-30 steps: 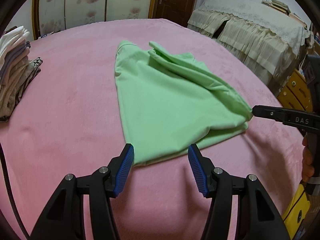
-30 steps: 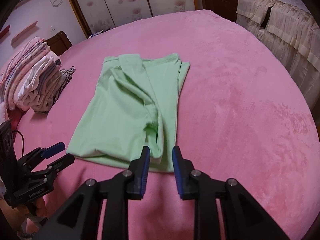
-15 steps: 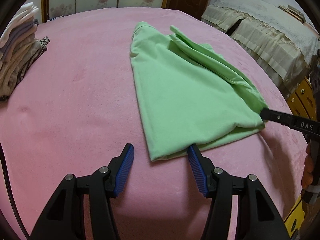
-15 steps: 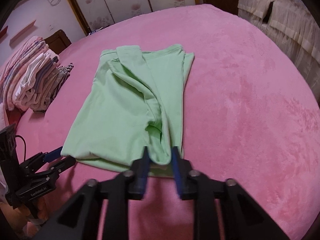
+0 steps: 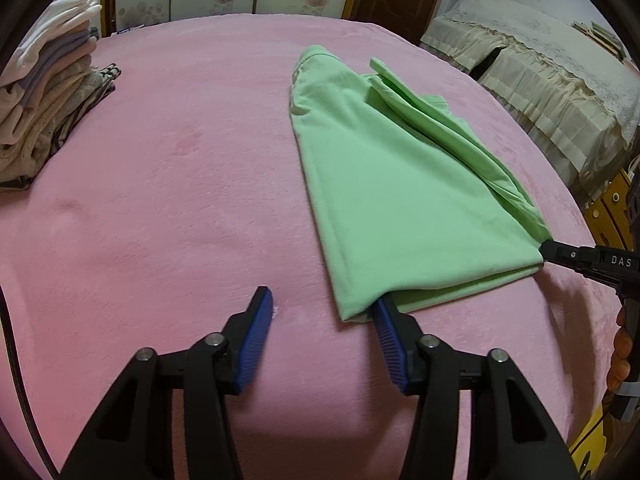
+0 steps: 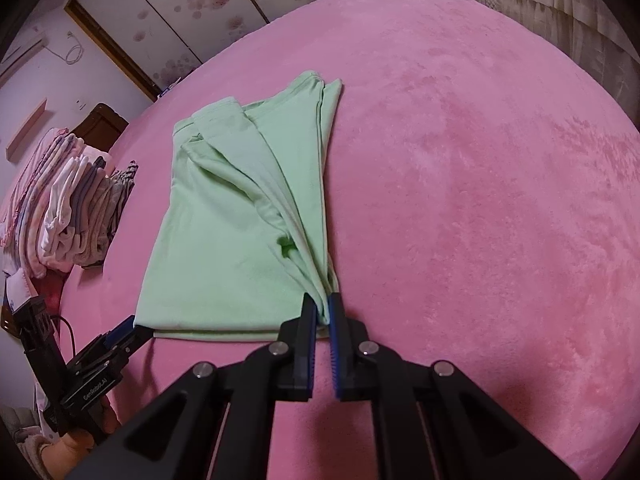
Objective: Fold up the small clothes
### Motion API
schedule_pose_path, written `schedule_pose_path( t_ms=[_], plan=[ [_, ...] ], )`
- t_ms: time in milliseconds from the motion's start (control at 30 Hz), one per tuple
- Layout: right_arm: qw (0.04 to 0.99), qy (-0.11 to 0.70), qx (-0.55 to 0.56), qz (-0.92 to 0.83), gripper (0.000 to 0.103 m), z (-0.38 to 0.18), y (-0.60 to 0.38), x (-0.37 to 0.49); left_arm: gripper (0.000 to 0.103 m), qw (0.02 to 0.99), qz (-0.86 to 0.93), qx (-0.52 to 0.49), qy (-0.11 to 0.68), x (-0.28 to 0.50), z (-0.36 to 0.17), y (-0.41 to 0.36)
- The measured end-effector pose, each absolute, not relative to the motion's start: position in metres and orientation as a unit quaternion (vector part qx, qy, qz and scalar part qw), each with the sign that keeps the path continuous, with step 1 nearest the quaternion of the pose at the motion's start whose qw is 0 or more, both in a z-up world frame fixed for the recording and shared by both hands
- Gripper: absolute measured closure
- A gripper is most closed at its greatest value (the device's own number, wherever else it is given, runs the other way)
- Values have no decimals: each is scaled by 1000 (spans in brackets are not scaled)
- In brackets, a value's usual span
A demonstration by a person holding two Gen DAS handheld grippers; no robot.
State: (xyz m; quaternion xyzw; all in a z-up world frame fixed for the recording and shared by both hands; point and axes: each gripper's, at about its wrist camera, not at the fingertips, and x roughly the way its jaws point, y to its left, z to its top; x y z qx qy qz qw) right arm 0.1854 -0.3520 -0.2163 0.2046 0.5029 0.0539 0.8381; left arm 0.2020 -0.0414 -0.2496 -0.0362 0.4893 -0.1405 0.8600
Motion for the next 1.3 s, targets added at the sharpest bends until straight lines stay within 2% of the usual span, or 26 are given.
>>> schedule_pose_path(
  t_ms=[333,433,500,667,833,1033,1300],
  plan=[
    [833,516,196,39,98,-225,-351,188,61,856,-132,-30,499,197,-252,-38],
    [837,518,171,36,95,-218,-346,187,61,849,-137,-22,509,197,-249,-38],
    [843,517,144,32,90,-210,-341,187,59,839,-146,-18,524,194,-244,-38],
    [868,489,81,24,67,-175,-334,184,51,844,-158,-16,512,187,-214,-32],
    [889,455,27,51,55,-144,-312,205,48,870,-151,-26,468,213,-182,-36],
    [898,427,-37,98,48,-140,-261,260,48,880,-111,-4,463,257,-183,-57],
    [878,451,-89,134,48,-176,-210,325,48,865,-97,-43,490,282,-215,-52]
  ],
)
